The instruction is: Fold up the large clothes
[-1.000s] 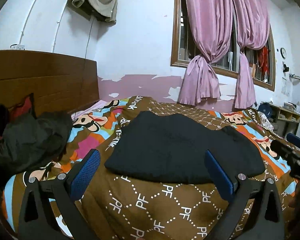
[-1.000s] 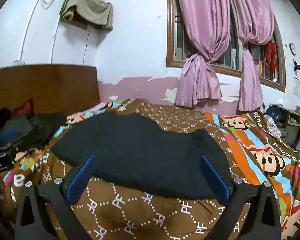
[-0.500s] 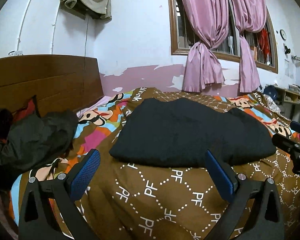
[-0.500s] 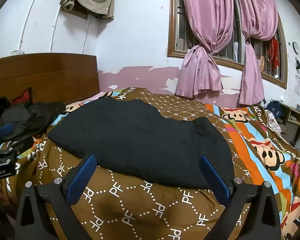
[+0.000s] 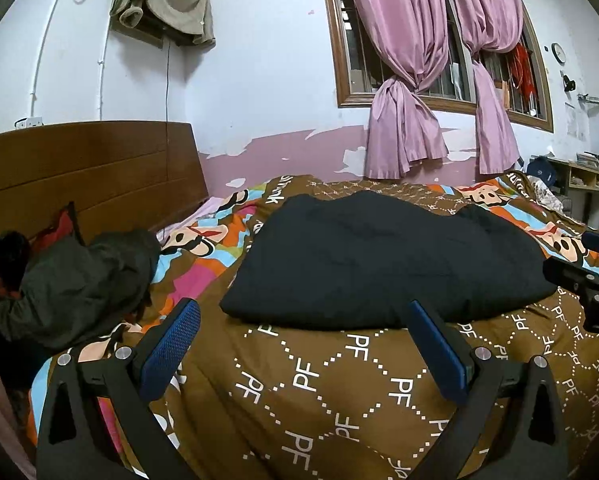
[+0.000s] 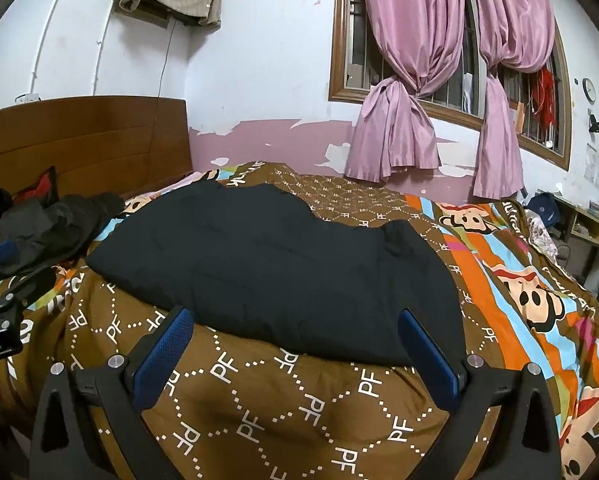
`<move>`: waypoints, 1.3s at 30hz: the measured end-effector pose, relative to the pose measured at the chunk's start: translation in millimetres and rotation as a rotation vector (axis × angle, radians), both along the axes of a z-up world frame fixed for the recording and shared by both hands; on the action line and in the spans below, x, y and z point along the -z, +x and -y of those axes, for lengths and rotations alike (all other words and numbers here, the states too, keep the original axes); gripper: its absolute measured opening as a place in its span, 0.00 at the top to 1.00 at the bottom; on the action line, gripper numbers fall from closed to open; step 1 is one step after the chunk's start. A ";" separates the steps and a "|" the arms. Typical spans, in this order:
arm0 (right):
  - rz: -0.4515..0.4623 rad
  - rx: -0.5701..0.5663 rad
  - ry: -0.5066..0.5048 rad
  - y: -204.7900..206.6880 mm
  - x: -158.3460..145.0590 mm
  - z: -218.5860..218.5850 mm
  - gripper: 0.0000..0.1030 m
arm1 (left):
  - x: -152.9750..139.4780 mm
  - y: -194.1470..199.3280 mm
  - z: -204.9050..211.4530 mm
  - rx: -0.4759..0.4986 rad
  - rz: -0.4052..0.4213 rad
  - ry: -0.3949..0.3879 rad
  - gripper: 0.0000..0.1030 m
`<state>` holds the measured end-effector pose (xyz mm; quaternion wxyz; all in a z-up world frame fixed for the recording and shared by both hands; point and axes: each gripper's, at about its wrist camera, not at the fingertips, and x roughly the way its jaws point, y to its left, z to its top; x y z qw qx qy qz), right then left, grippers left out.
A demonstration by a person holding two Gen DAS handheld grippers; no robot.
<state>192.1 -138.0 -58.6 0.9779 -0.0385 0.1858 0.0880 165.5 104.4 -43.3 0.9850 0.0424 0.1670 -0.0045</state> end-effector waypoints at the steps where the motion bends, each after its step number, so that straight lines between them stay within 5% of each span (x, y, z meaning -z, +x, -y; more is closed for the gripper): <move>1: 0.000 0.001 0.001 0.0 0.3 0.0 0.00 | 0.0 0.0 0.1 -0.001 0.003 0.001 0.02; 39: 0.008 0.045 -0.023 3.8 1.8 7.4 0.00 | 2.2 -2.6 -0.9 0.003 0.009 -0.005 0.02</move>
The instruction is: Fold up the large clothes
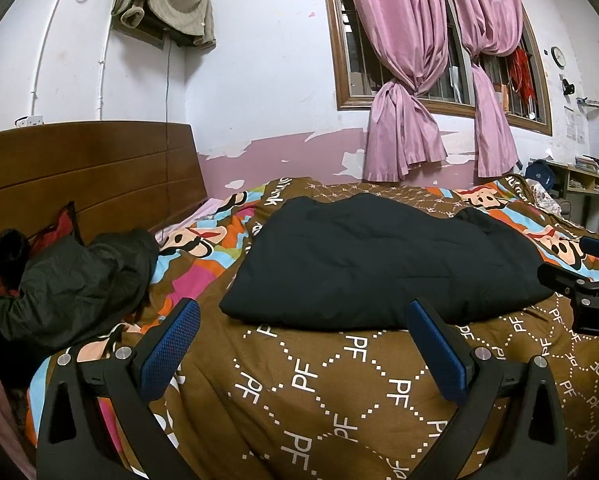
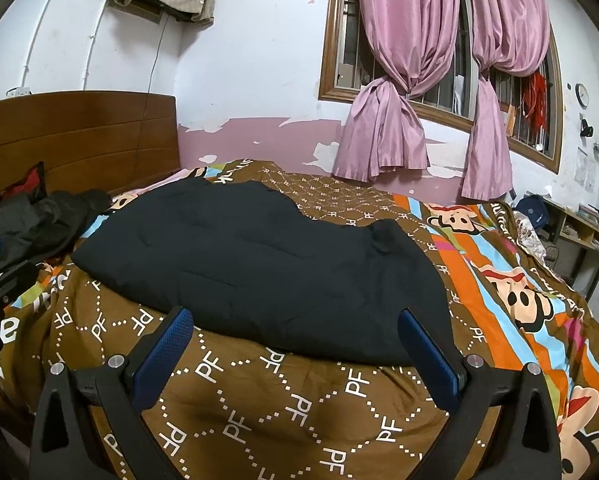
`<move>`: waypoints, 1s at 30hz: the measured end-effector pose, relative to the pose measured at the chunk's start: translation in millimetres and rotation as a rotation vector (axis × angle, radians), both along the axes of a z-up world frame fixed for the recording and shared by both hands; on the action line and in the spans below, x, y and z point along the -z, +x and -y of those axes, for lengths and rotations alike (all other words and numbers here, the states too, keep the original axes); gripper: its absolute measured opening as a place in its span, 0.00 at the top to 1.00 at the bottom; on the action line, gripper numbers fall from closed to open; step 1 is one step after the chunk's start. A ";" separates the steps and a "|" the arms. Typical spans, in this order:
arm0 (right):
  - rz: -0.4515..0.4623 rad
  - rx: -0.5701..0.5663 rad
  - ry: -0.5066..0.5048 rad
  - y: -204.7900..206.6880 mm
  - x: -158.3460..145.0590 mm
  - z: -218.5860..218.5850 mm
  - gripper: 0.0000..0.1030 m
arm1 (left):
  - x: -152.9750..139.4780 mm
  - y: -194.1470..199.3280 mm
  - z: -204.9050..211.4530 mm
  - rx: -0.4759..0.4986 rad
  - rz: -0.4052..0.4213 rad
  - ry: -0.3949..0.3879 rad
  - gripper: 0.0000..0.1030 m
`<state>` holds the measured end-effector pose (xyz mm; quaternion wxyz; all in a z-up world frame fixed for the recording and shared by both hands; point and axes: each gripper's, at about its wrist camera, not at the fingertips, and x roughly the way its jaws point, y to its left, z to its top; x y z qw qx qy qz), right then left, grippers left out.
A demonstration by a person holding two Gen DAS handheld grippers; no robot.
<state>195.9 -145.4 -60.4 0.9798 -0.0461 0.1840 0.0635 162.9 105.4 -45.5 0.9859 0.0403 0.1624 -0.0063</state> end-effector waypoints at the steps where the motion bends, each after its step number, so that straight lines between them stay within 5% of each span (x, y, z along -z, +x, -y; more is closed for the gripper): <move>1: -0.001 0.000 0.001 0.0 -0.1 0.4 0.00 | -0.2 -0.1 0.2 0.002 0.001 0.001 0.02; 30: 0.002 0.001 -0.010 -2.0 1.8 1.0 0.00 | -2.2 -2.5 4.5 0.010 0.001 0.008 0.02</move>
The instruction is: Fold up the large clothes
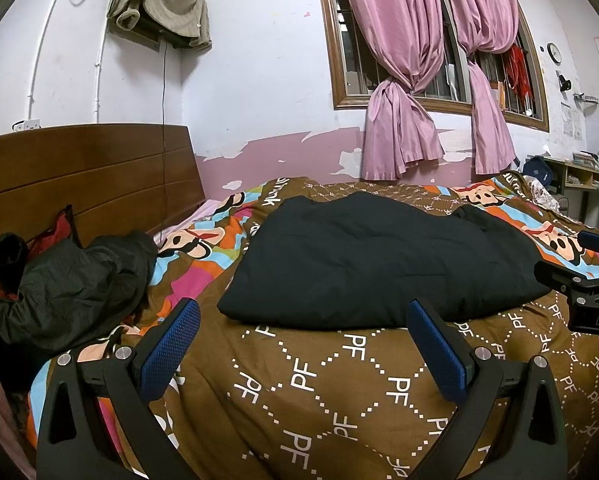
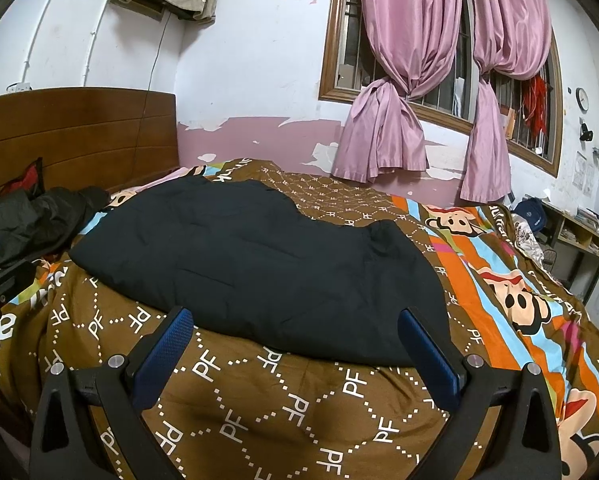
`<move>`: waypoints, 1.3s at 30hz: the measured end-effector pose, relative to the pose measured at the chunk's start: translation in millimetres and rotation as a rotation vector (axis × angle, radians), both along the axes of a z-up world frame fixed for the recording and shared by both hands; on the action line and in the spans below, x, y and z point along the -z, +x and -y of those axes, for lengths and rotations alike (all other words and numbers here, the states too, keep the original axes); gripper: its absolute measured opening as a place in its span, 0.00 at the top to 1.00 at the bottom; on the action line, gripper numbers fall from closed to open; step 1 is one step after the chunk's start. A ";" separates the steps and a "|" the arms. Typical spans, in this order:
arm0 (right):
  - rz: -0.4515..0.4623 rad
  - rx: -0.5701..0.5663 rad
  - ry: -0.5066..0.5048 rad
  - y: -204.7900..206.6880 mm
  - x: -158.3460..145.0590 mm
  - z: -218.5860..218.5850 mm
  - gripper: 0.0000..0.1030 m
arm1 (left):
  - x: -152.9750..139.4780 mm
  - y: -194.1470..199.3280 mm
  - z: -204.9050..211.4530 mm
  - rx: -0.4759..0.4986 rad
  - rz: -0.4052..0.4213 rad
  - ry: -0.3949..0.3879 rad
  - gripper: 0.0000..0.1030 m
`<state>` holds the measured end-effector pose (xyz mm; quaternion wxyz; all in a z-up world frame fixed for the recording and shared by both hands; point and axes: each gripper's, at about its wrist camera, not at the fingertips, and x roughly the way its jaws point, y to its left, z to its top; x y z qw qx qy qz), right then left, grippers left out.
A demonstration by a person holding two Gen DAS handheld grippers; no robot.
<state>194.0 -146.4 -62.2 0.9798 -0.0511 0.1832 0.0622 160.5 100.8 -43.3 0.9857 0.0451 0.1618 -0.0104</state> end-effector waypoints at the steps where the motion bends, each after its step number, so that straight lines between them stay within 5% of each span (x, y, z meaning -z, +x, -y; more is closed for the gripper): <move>1: 0.000 0.000 0.000 0.0 0.0 0.4 0.00 | 0.0 -0.1 0.2 0.002 -0.001 -0.001 0.02; 39: -0.004 -0.001 -0.004 -1.1 2.4 6.0 0.00 | 7.8 4.3 -6.6 0.016 -0.024 0.011 0.02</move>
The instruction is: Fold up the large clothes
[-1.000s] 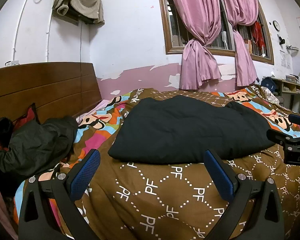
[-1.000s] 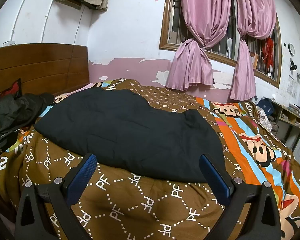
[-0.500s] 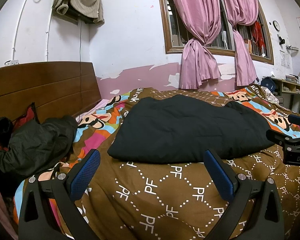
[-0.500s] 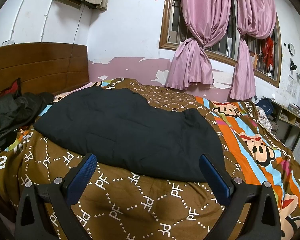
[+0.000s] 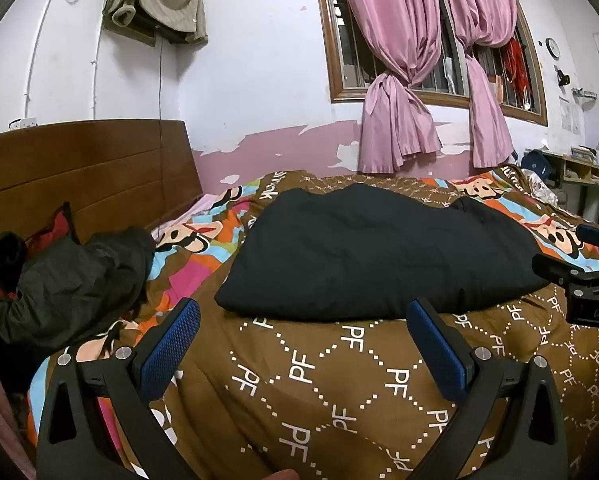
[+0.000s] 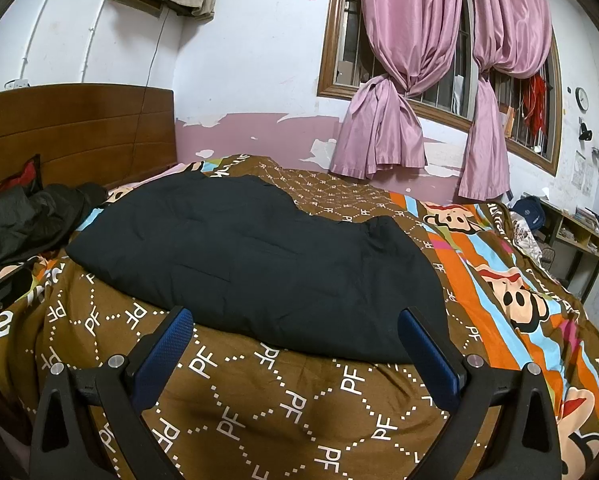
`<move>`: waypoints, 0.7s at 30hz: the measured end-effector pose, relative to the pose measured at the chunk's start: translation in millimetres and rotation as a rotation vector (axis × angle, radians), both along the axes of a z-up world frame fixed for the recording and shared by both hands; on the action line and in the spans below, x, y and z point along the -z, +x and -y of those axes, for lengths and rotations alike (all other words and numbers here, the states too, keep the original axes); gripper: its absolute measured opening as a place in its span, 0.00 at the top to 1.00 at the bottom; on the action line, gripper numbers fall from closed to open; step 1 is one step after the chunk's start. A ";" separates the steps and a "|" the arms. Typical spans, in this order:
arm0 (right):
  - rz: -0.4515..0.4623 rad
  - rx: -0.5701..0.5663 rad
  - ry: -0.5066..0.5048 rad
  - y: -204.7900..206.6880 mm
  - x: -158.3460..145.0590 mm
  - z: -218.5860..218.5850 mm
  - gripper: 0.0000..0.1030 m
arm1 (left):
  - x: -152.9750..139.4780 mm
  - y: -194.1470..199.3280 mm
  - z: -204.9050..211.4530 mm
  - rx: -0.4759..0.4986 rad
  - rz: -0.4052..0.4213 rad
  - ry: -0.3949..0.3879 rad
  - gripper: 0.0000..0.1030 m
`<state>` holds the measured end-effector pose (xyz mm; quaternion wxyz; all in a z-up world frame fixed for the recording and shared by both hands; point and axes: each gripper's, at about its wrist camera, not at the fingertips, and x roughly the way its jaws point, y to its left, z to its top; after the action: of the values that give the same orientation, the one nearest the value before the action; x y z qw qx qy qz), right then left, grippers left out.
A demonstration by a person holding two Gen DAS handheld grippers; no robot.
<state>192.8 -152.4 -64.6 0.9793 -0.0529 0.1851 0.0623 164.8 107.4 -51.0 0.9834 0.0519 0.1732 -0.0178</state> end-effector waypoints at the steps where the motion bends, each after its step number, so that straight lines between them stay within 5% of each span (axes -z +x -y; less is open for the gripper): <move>1: -0.001 0.000 0.000 0.6 -0.3 -0.7 0.00 | 0.3 -0.1 -0.1 0.000 0.000 0.002 0.02; 21: -0.005 -0.002 0.000 0.4 0.0 2.2 0.00 | 3.4 4.6 -10.0 -0.004 -0.014 -0.004 0.02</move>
<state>193.3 -154.5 -64.5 0.9787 -0.0528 0.1877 0.0635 169.4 117.4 -54.5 0.9822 0.0494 0.1802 -0.0167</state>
